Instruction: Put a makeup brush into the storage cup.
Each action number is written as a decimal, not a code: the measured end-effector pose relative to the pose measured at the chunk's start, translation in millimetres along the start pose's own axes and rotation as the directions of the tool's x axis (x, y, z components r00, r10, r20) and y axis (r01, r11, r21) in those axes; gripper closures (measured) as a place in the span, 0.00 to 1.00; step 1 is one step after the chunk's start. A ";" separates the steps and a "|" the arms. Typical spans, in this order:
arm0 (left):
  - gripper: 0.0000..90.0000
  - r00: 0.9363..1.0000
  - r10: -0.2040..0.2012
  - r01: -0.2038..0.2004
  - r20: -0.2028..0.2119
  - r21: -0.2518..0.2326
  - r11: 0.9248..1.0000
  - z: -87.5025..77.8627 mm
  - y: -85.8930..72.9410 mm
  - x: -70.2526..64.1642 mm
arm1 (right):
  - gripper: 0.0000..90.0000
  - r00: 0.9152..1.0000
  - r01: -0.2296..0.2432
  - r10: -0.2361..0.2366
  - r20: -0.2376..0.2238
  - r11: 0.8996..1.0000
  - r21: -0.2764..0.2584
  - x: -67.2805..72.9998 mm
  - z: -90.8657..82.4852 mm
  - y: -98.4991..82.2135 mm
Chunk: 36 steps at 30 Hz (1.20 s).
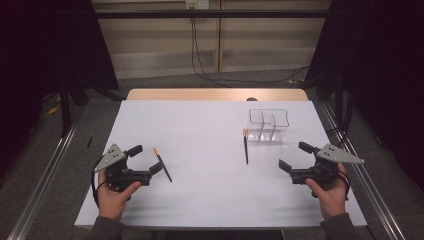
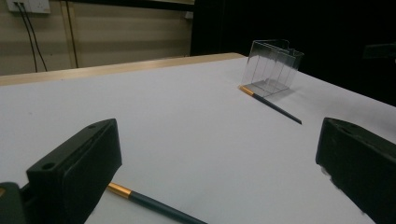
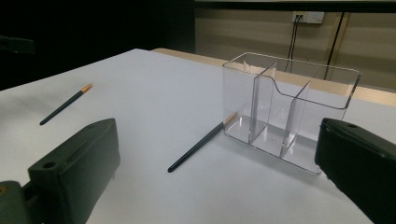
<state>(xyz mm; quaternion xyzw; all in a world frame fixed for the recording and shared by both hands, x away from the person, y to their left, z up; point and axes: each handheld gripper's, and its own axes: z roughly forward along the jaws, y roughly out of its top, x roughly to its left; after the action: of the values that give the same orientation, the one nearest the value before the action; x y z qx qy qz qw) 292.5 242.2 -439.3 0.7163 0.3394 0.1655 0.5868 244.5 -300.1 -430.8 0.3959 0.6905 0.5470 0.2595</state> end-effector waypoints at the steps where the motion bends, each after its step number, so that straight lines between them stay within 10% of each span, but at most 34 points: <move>1: 0.00 1.000 0.001 -0.001 -0.008 0.004 1.000 0.3 -0.1 0.0 | 0.00 1.000 -0.008 0.008 -0.002 1.000 -0.001 0.7 0.2 0.0; 36: 0.00 0.993 -0.032 0.036 -0.109 0.037 0.999 34.0 -4.9 14.3 | 0.00 1.000 0.015 -0.015 -0.018 1.000 0.002 2.3 1.9 -1.1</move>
<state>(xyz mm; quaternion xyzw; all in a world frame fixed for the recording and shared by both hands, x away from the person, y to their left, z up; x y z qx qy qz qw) 323.0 227.6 -455.0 0.7116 0.3863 0.1875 0.5561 244.4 -297.2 -432.1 0.3861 0.6963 0.5479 0.2568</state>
